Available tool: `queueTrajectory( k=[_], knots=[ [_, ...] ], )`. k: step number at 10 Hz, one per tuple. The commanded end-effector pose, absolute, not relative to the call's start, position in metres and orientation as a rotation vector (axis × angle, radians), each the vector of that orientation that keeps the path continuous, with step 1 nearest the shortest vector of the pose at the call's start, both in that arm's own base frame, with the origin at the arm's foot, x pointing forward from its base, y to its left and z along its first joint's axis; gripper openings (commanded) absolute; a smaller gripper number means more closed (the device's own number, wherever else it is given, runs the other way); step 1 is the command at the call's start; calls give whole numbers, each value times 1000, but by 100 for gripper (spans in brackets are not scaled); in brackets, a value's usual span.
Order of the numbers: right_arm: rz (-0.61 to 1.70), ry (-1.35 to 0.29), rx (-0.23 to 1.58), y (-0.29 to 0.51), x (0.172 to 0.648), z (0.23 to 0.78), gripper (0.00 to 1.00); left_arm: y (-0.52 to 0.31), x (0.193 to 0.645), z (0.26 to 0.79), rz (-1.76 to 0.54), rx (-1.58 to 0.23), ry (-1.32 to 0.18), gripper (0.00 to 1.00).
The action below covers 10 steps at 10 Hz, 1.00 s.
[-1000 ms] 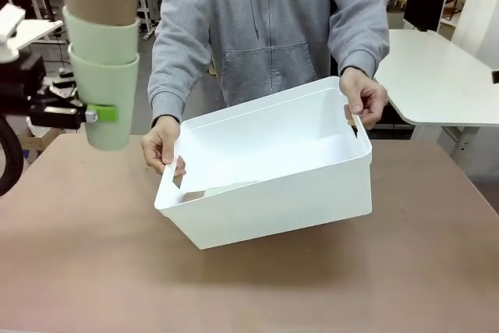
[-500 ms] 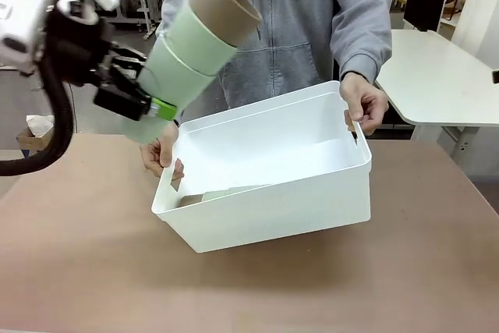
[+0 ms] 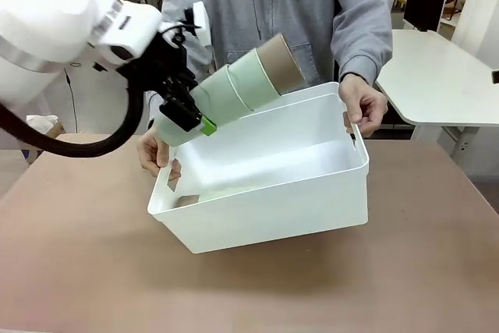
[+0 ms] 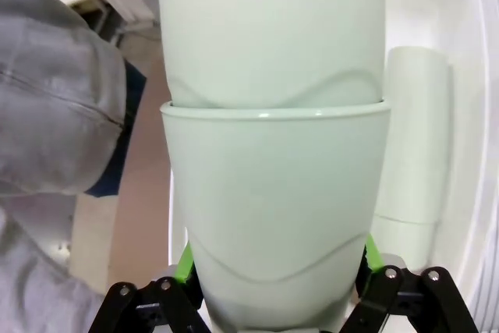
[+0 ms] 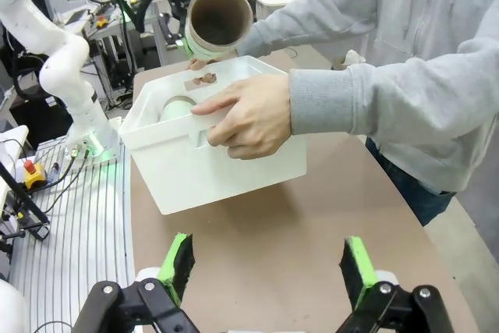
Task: Stack the cups and store them in the basket.
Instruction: Place the stack of Reusable plastic cups into the Pantry Basket.
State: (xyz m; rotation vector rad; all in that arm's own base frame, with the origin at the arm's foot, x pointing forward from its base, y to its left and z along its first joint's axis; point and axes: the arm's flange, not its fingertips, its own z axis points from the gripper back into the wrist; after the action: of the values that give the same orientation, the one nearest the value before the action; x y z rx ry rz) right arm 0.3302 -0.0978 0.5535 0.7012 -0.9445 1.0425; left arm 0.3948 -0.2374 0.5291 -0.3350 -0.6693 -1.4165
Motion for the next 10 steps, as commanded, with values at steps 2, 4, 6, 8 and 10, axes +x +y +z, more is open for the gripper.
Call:
queueTrajectory(
  k=[2,4,6,8,10],
  knots=[
    [1040,-969,715,-96,332,557,100,-265,418,517,-1392,-292,-606,86],
    [1040,-969,715,-96,332,557,100,-281,423,495,-1375,-274,-564,86],
    [1040,-969,715,-96,332,557,100,-293,422,477,-1383,-240,-548,86],
    [1040,-969,715,-96,332,557,100,-300,427,456,-1377,-231,-517,86],
    [1040,-969,715,-96,332,557,100,-308,434,440,-1371,-213,-521,86]
  ],
)
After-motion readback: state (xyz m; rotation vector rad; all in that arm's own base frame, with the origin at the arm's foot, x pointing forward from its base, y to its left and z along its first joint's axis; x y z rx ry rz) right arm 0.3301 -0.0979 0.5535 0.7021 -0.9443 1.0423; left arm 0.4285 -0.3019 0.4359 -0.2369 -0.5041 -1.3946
